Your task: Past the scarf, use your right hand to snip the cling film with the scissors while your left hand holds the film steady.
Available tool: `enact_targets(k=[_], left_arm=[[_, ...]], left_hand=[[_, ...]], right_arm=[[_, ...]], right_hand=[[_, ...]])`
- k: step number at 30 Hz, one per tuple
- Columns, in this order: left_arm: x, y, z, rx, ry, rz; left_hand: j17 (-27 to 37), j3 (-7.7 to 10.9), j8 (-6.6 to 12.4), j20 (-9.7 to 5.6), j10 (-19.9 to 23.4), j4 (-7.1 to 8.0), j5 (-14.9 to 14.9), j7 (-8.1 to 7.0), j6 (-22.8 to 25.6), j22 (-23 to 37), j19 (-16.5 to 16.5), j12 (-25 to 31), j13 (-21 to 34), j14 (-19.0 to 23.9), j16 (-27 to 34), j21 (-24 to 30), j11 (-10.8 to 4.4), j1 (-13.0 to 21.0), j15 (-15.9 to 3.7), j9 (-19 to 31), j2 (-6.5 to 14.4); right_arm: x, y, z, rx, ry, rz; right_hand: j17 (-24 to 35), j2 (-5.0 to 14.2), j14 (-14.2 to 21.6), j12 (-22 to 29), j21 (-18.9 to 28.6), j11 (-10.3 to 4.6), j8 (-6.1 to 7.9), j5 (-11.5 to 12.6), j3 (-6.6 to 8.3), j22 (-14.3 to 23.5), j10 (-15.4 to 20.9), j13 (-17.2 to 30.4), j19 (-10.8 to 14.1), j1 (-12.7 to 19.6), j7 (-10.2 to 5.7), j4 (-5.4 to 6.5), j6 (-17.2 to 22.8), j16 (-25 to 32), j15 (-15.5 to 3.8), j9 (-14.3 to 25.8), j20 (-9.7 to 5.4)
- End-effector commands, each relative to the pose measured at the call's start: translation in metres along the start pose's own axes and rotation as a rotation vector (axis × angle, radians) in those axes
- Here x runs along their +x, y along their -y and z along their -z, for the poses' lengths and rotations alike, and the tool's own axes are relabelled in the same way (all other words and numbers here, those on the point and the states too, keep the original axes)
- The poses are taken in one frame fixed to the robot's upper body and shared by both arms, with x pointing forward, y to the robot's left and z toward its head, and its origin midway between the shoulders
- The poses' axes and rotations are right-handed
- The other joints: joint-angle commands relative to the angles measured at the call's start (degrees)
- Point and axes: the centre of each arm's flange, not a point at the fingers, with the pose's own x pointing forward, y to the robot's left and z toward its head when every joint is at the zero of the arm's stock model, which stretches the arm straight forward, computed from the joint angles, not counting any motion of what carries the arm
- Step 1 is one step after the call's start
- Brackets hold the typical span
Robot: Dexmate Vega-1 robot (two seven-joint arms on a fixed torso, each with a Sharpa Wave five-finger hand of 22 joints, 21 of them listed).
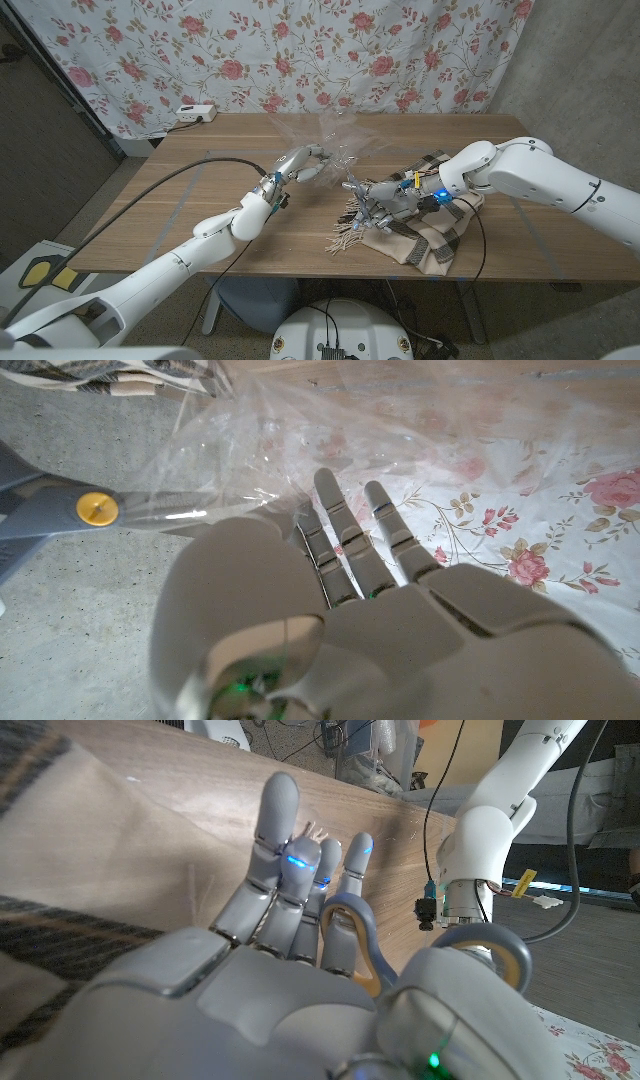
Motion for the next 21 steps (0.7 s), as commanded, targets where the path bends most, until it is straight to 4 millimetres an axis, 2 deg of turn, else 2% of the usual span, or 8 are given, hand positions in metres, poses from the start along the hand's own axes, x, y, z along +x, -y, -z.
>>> enact_targets(k=[1,12,21], left_arm=[[-0.0067,-0.0004,0.0006,-0.014,-0.006,0.012],[-0.0073,0.0048,-0.0028,-0.021,0.005,0.049],[-0.0076,0.0003,-0.0046,-0.011,0.009,0.042]], left_hand=[[0.25,0.39,0.37,-0.13,-0.28,-0.09,0.31,0.03,-0.20,0.11,-0.09,0.44,0.28,-0.49,-0.04,0.34,0.03,-0.41,-0.52,0.35,0.01],[0.62,0.57,0.86,-0.06,-0.23,-0.10,0.37,0.01,-0.34,-0.11,-0.30,0.50,0.33,-0.34,-0.23,0.68,0.04,-0.57,-0.63,1.12,-0.01],[0.86,0.71,1.05,-0.06,-0.37,-0.18,0.40,-0.15,-0.54,-0.27,-0.49,0.54,0.47,-0.30,-0.47,0.94,0.00,-0.66,-0.64,1.49,-0.06]], right_arm=[[0.0011,-0.0013,-0.0013,0.003,-0.002,0.002],[-0.0002,-0.0026,-0.0061,-0.016,0.007,0.008],[0.0049,-0.0048,-0.0042,-0.021,-0.005,-0.012]], right_hand=[[0.14,0.42,0.27,0.41,-0.26,0.05,-0.24,-0.17,-0.10,0.15,0.19,0.15,0.41,0.44,3.25,-0.01,-2.95,0.21,-5.33,0.10,-3.78],[0.28,0.62,0.48,0.63,-0.16,-0.11,-0.20,-0.19,0.02,0.29,0.50,0.08,0.47,0.75,3.01,-0.10,-2.95,0.50,-5.29,0.09,-3.71],[0.37,0.85,0.52,0.68,-0.18,-0.27,-0.11,-0.24,0.30,0.17,0.57,-0.19,0.56,1.91,2.83,-0.56,-2.90,0.85,-5.27,0.05,-3.71]])
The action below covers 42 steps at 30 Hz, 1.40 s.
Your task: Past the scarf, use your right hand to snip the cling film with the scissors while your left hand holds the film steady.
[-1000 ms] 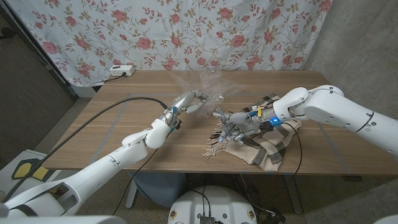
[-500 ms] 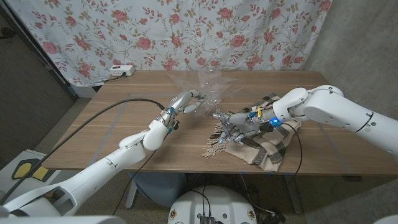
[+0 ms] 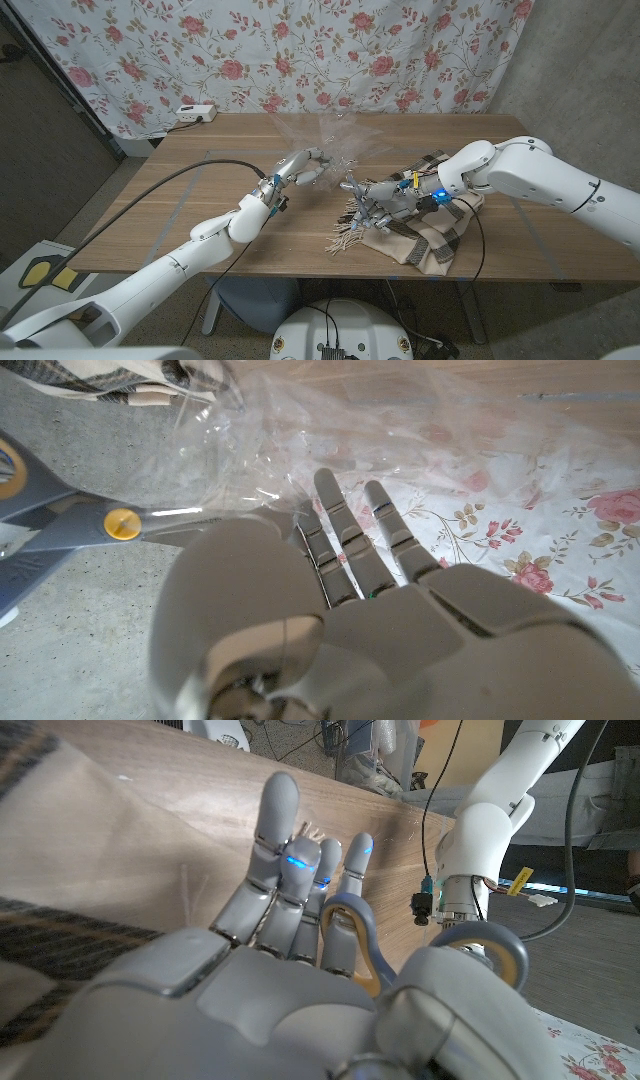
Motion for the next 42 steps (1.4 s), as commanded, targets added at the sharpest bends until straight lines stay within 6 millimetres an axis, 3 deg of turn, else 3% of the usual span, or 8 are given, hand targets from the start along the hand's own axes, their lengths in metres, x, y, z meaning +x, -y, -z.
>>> enact_targets(k=[1,20,30,42], left_arm=[[-0.0017,-0.0029,-0.0025,0.008,0.006,0.004],[-0.0067,0.0005,-0.0057,0.016,0.008,0.027],[-0.0094,-0.0023,-0.0044,0.022,0.007,0.017],[-0.0107,-0.0013,-0.0073,0.040,0.018,0.028]], left_hand=[[0.36,0.48,0.40,0.18,-0.14,0.06,0.41,0.10,-0.25,-0.02,-0.29,0.59,0.37,-0.33,-0.09,0.49,0.21,-0.38,-0.61,0.19,0.10],[0.76,0.73,0.79,0.17,-0.25,0.08,0.46,-0.07,-0.07,-0.26,-0.64,0.51,0.35,-0.30,-0.53,0.96,0.20,-0.64,-0.66,0.52,0.11],[0.94,0.84,0.77,0.17,-0.20,0.04,0.47,-0.03,-0.10,-0.34,-0.79,0.52,0.35,-0.30,-0.73,1.18,0.19,-0.73,-0.63,0.44,0.10],[1.24,0.98,0.93,0.14,-0.16,-0.04,0.49,-0.25,0.09,-0.46,-0.96,0.52,0.33,-0.20,-1.00,1.56,0.20,-0.86,-0.65,0.45,0.06]], right_arm=[[0.0050,-0.0027,0.0007,-0.007,-0.011,-0.018],[0.0035,-0.0001,0.0005,-0.006,0.000,-0.008],[0.0009,0.0002,-0.0019,-0.010,-0.001,0.011],[0.0003,0.0011,-0.0043,-0.023,-0.006,0.019]], right_hand=[[0.22,-0.11,0.18,0.11,-0.29,0.01,-0.09,-0.04,0.05,0.01,0.46,-0.20,0.56,1.01,2.84,-0.35,-2.88,0.72,-5.06,0.16,-3.71],[-0.04,0.52,0.06,0.27,-0.16,-0.14,0.00,-0.24,0.23,0.13,0.70,-0.53,0.56,1.87,2.70,-0.42,-2.85,0.94,-5.14,0.18,-3.73],[0.29,2.70,1.90,1.02,0.40,-1.60,0.95,-0.50,2.09,0.42,3.26,-1.48,1.56,7.81,1.89,-2.61,-1.56,2.40,-5.21,0.46,-4.36],[0.23,2.23,1.90,1.10,0.32,-1.52,0.87,-1.30,1.34,0.48,2.80,-1.26,1.67,8.10,2.18,-2.48,-1.58,2.66,-5.12,0.39,-4.61]])
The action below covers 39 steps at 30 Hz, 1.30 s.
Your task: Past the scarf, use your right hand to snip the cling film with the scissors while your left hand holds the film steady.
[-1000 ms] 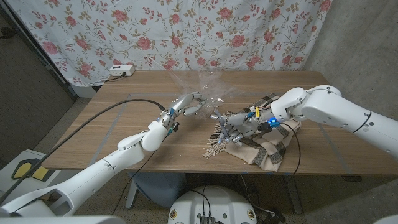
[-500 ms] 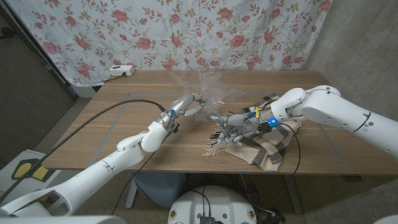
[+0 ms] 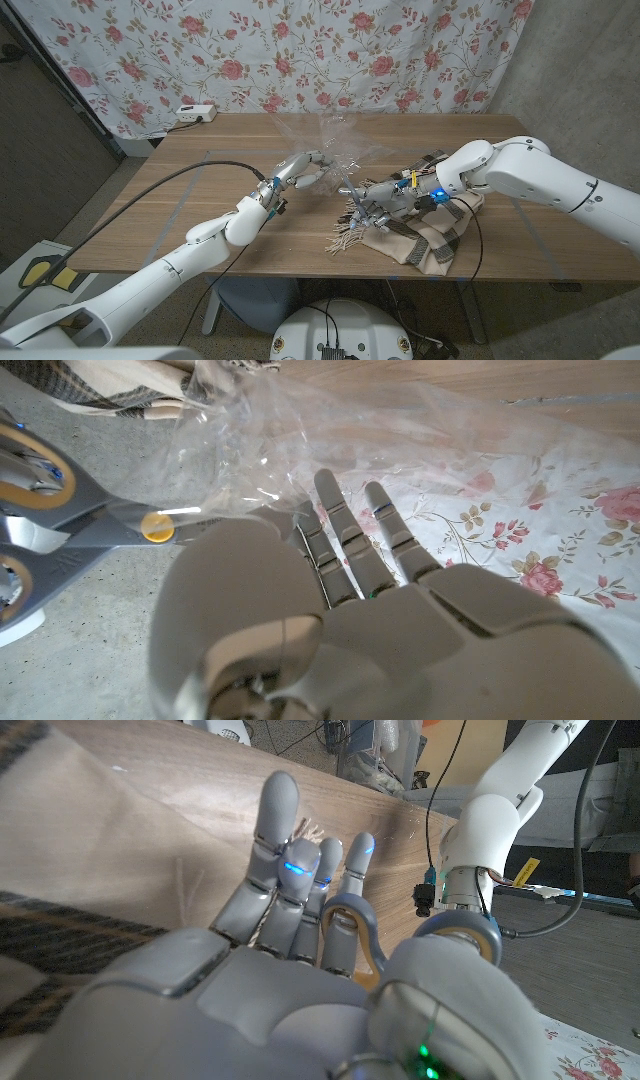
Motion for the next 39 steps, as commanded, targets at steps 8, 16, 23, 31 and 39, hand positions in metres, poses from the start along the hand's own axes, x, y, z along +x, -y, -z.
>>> enact_targets(k=[8,16,23,31,39], left_arm=[[-0.0003,0.0002,-0.0044,0.035,0.017,0.016],[0.0013,0.0000,-0.0057,0.041,0.025,0.011],[-0.0004,-0.0004,-0.0026,0.035,0.015,0.009],[-0.0039,0.0020,-0.0016,0.043,0.014,0.025],[-0.0038,0.0004,-0.0018,0.056,0.020,0.020]], left_hand=[[0.31,0.54,0.66,-0.08,0.12,-0.17,0.28,-0.32,0.16,0.01,-0.31,0.20,0.15,-0.13,-0.27,0.57,-0.01,-0.41,-0.71,0.31,-0.01],[0.44,0.58,0.76,-0.12,0.10,-0.25,0.28,-0.46,0.26,-0.03,-0.37,0.19,0.16,-0.14,-0.40,0.75,0.00,-0.45,-0.72,0.36,-0.05],[0.58,0.61,0.82,-0.12,0.07,-0.27,0.28,-0.36,0.21,-0.07,-0.41,0.11,0.05,-0.12,-0.50,0.91,-0.01,-0.51,-0.71,0.45,-0.04],[0.73,0.63,0.81,-0.08,0.14,-0.34,0.26,-0.39,0.19,-0.10,-0.60,0.18,0.11,0.01,-0.55,1.02,0.00,-0.54,-0.73,0.44,-0.03],[0.89,0.65,0.78,-0.08,0.12,-0.40,0.25,-0.44,0.22,-0.13,-0.63,0.16,0.09,0.01,-0.64,1.20,-0.02,-0.58,-0.71,0.36,-0.03]], right_arm=[[-0.0018,0.0025,-0.0008,-0.005,0.003,0.011],[-0.0028,0.0032,0.0004,-0.002,-0.001,0.012],[-0.0044,0.0042,-0.0009,-0.002,0.003,0.019],[-0.0069,0.0075,-0.0050,-0.009,0.018,0.033],[-0.0077,0.0097,-0.0064,-0.012,0.014,0.043]], right_hand=[[-0.16,-0.16,0.10,0.60,0.34,-1.11,0.37,-0.84,-1.12,0.52,1.44,0.21,0.56,-0.21,2.12,0.54,-1.68,0.21,-4.48,0.09,-4.46],[-0.12,0.04,0.23,0.49,0.23,-0.89,0.38,-1.10,-1.40,0.54,1.39,-0.10,0.61,-0.26,2.09,0.92,-1.68,0.26,-4.59,0.23,-4.43],[-0.13,0.16,0.15,0.65,-0.09,-0.95,0.34,-1.27,-1.64,0.16,1.26,0.06,0.72,-0.31,2.18,1.25,-1.76,0.22,-4.55,0.31,-4.36],[-0.06,0.16,0.28,0.56,0.09,-0.97,0.23,-1.37,-1.80,0.57,1.16,-0.17,0.72,-0.37,2.17,1.48,-1.69,0.25,-4.54,0.15,-4.35],[0.14,0.20,0.23,0.53,-0.17,-1.13,0.23,-1.43,-1.88,0.25,1.57,-0.59,0.76,-0.38,2.10,1.68,-1.65,0.47,-4.43,0.19,-4.36]])
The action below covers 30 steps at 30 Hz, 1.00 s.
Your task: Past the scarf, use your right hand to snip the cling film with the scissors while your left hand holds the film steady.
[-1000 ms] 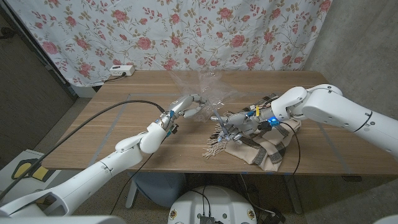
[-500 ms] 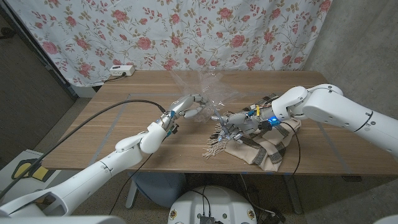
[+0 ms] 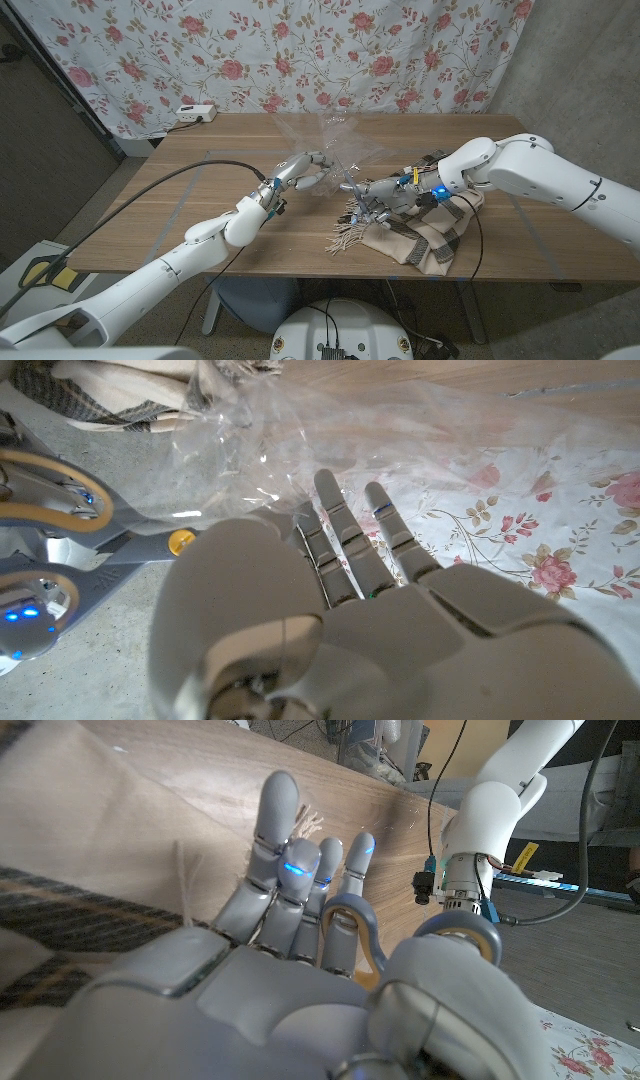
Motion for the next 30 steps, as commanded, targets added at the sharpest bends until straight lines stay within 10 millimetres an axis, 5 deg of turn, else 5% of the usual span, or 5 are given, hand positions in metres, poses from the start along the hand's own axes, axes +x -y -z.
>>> enact_targets(k=[1,30], left_arm=[[-0.0019,0.0003,0.0006,0.019,0.006,0.005],[0.0030,0.0025,0.0042,0.016,0.007,0.011]], left_hand=[[0.37,0.34,0.22,-0.08,0.11,-0.06,0.26,-0.28,0.15,0.13,-0.24,0.16,0.08,-0.12,-0.20,0.36,-0.02,-0.60,-0.55,0.17,-0.01],[0.87,0.45,0.19,-0.05,0.19,-0.17,0.22,-0.28,0.24,0.02,-0.61,0.19,0.04,0.07,-0.61,0.98,-0.02,-0.86,-0.55,-0.02,-0.02]], right_arm=[[-0.0025,0.0039,-0.0039,-0.007,0.004,0.019],[-0.0003,0.0093,-0.0027,0.006,0.009,0.016]], right_hand=[[-0.04,0.23,0.02,0.53,-0.10,-0.81,0.24,-0.10,-0.04,0.10,1.37,0.09,0.56,-0.33,2.11,0.31,-1.60,0.03,-4.62,0.09,-4.15],[0.06,0.61,0.22,0.56,-0.18,-0.88,0.29,-0.14,0.03,0.13,1.43,-0.31,0.65,0.26,1.98,0.55,-1.39,0.36,-4.63,0.14,-4.24]])
